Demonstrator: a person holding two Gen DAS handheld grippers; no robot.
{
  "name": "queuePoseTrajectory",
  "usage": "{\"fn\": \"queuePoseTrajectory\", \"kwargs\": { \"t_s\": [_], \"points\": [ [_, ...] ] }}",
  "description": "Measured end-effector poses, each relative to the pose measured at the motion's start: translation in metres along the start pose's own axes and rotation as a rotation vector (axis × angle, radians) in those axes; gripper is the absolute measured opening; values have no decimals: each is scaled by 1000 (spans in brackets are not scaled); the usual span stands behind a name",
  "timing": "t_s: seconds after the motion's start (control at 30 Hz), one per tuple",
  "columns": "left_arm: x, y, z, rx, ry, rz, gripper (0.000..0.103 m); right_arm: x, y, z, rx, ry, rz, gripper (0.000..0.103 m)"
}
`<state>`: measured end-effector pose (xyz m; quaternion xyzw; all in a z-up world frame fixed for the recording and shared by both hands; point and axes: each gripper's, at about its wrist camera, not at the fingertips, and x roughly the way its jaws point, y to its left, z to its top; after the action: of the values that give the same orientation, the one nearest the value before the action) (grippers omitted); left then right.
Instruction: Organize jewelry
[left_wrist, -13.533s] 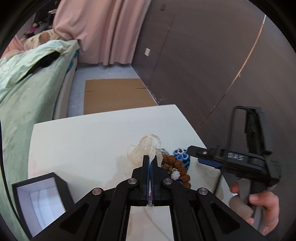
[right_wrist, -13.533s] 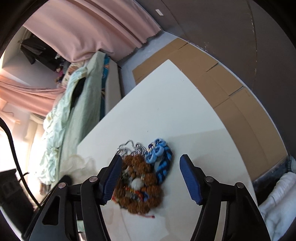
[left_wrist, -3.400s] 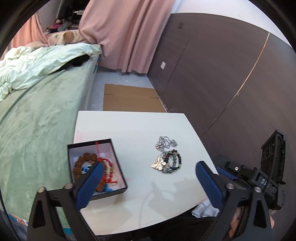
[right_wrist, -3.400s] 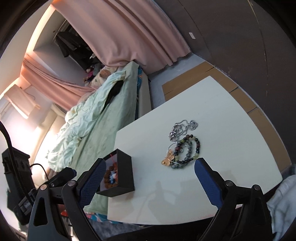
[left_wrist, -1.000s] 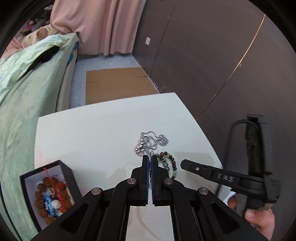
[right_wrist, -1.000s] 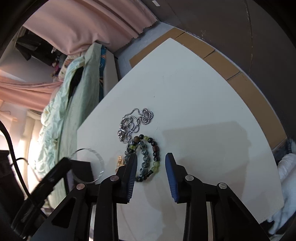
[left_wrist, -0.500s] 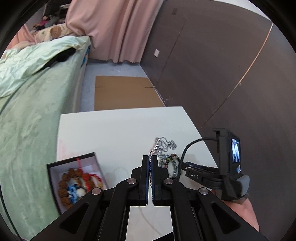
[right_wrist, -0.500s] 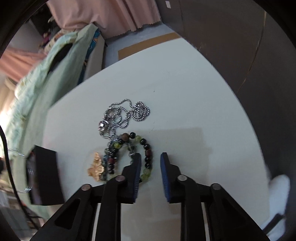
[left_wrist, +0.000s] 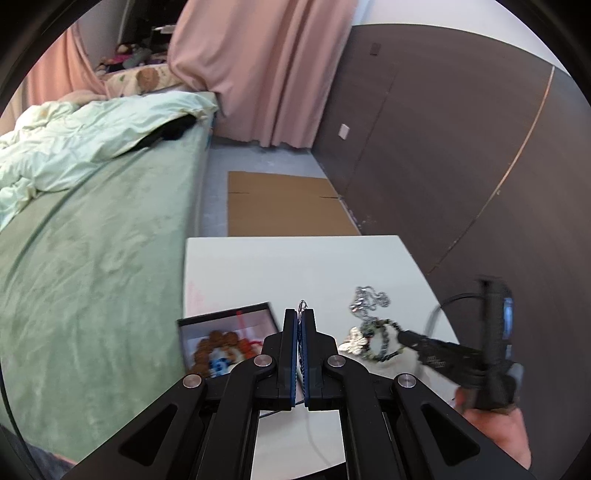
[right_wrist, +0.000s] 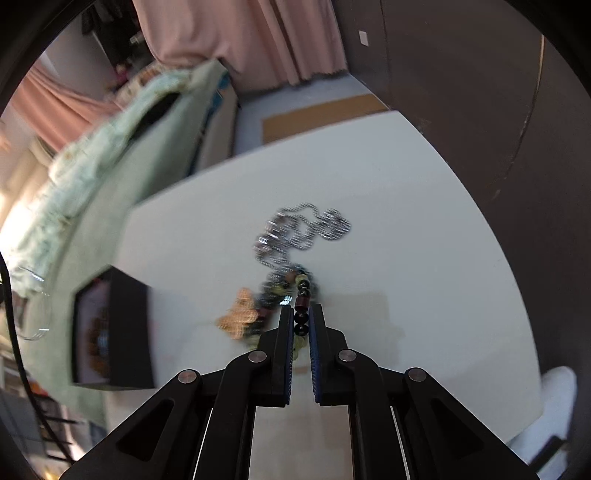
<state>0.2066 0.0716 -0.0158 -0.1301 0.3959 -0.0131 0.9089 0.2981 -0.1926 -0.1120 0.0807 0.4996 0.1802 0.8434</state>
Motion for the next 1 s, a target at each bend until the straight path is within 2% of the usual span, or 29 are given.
{"fn": "queuePoseTrajectory", "kwargs": {
  "t_s": [0.07,0.2,0.33,0.47,0.5,0.53,0.57,0.6,0.63,0.73,1.0],
  "points": [
    [-2,6,-4,-2,-4,21,1,-14,5,-4,-7,-45,49,9],
    [-2,15,-10,-19,-2,18,1,-30,27,-11,-56,-116,87,9],
    [1,28,-15,-60,6,-19,2,-41,49,-15,-88,-169,139,9],
    [8,39,-19,-111,53,-74,4,-44,79,-14,-113,-205,208,9],
    [9,43,-21,-120,67,-69,11,-46,85,-15,-123,-212,230,9],
    [9,46,-23,-126,73,-63,31,-47,91,-16,-131,-215,248,9],
    [8,50,-25,-135,71,-63,46,-47,99,-16,-143,-218,271,9],
    [6,53,-27,-144,63,-63,70,-46,105,-17,-151,-219,289,9],
    [3,57,-30,-154,48,-56,77,-47,110,-17,-160,-218,310,9],
    [-4,70,-34,-181,33,-30,77,-45,126,-17,-175,-206,378,9],
    [-19,97,-56,-249,12,9,77,-25,166,-18,-228,-143,482,9]
  ]
}}
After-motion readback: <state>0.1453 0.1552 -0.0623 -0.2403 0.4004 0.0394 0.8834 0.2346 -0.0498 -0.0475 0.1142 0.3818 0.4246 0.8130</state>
